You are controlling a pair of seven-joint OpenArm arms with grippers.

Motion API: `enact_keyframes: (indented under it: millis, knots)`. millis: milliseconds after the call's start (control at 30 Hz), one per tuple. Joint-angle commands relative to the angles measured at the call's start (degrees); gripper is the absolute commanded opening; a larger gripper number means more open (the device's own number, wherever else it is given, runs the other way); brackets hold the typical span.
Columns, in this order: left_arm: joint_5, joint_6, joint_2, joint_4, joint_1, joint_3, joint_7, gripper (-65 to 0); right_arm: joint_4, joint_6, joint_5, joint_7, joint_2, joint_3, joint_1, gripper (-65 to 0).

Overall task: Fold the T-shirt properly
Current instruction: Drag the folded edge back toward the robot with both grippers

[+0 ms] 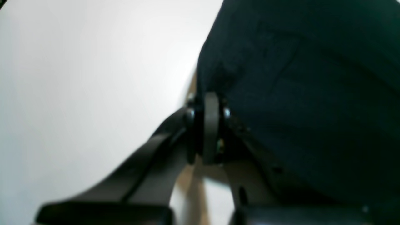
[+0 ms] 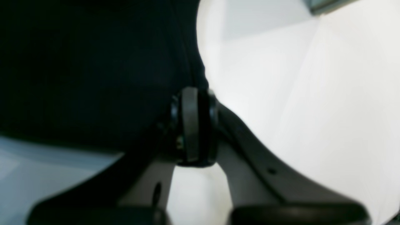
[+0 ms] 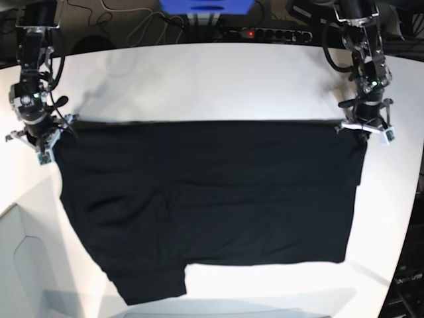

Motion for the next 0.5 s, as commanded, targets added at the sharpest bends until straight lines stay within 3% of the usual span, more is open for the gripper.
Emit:
enact_keyframes:
  millis: [0,133,300,467]
  knots:
    - [-0.1,0.0,-1.0,1.0,0.4,-0.4,-1.3,-65.0,1.1,-0.4,-0.2,1.0,1.0,0.6,-0.6,-65.0]
    - [-0.1,0.0,-0.9,1.0,3.6,-0.2,-1.3,-65.0,2.1,-0.4,-0.2,1.2,-0.5,3.0,-5.5,-65.0]
    - [-0.1,-0.1,2.0,1.1,7.2,-0.4,-1.3,-65.0,6.7,-0.4,-0.2,1.2,-3.5,6.8,-11.0,-65.0]
    - [-0.1,-0.1,3.1,5.1,12.3,-0.1,-1.2,-65.0,7.8,-0.4,-0.2,1.2,-3.9,7.5,-15.2,-65.0]
